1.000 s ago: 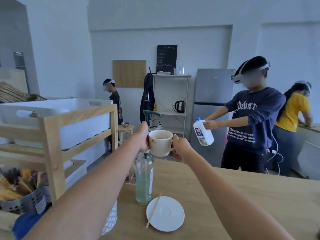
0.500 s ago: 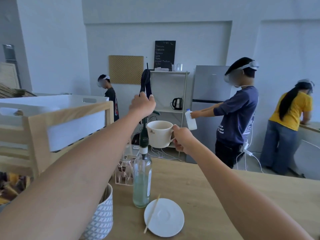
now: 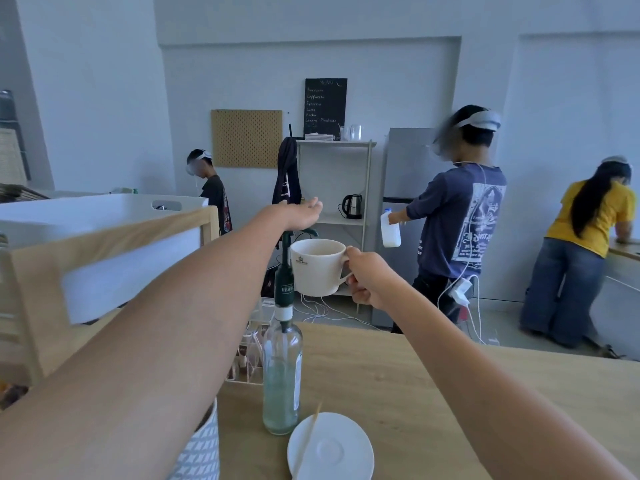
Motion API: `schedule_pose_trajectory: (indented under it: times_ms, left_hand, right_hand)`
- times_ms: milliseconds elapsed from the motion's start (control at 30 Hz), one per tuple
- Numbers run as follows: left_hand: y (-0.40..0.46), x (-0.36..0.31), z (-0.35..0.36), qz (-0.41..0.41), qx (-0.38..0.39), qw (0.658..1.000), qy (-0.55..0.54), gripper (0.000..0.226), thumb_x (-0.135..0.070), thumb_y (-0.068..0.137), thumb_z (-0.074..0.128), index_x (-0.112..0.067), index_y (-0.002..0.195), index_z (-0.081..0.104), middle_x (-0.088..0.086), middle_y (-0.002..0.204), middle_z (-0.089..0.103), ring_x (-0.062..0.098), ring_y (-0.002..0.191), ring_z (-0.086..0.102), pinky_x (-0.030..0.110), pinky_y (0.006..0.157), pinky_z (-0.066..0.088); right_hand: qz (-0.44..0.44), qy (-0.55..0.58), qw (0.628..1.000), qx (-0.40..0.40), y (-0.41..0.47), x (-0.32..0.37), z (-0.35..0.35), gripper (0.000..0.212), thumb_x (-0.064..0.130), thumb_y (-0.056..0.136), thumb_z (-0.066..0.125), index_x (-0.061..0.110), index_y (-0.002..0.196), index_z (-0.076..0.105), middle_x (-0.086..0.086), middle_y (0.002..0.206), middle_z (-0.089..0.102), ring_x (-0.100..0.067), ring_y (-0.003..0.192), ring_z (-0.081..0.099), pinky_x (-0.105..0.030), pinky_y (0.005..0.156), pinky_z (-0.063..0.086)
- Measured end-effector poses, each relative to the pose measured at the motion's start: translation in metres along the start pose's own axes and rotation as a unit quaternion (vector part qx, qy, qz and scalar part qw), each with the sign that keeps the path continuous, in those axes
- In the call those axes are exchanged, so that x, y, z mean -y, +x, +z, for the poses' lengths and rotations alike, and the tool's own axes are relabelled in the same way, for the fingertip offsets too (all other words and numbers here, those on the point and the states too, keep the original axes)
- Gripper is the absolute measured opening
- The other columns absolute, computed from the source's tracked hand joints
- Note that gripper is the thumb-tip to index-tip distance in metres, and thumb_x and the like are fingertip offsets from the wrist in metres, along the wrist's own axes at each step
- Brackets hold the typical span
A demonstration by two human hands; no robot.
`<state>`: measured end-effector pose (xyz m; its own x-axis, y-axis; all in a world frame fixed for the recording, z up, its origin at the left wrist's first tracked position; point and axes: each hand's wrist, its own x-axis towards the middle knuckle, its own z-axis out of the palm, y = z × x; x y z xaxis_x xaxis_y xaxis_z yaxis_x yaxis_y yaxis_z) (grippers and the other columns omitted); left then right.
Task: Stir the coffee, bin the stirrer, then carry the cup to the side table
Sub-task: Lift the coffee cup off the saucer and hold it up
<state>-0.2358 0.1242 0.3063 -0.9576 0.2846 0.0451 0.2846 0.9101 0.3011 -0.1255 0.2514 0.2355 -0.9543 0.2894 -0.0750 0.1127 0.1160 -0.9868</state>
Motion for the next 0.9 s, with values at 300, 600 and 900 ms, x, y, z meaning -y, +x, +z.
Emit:
schedule_pose_trajectory:
  times_ms: [300,600,900]
  left_hand:
    - [0.006,-0.003,0.000,-0.002,0.048,0.999,0.022,0.060,-0.051,0.100,0.004,-0.028,0.155,-0.003,0.006,0.164,0.002,0.029,0.150,0.005,0.048,0.119,0.009]
    - [0.017,0.012,0.017,-0.009,0.063,0.998,-0.013,0.073,-0.065,0.091,0.005,-0.031,0.155,0.003,0.004,0.164,0.002,0.028,0.150,0.006,0.051,0.120,0.009]
    - [0.020,0.018,0.033,-0.022,0.059,0.997,-0.045,0.082,-0.070,0.084,0.007,-0.029,0.155,0.011,0.003,0.164,0.007,0.026,0.150,0.009,0.050,0.120,0.010]
  right_hand:
    - [0.003,0.011,1.000,0.012,0.002,-0.002,0.001,0.032,0.031,0.096,0.037,0.010,0.072,0.045,-0.003,0.058,0.033,-0.009,0.029,0.021,-0.011,0.036,0.017]
    - [-0.001,0.007,1.000,0.023,0.006,-0.007,0.000,0.037,0.034,0.095,0.036,0.011,0.066,0.044,-0.004,0.054,0.034,-0.008,0.026,0.021,-0.011,0.035,0.017]
    - [-0.004,0.006,1.000,0.027,0.008,-0.014,0.000,0.036,0.032,0.094,0.036,0.011,0.065,0.043,-0.004,0.055,0.034,-0.009,0.028,0.020,-0.011,0.034,0.017]
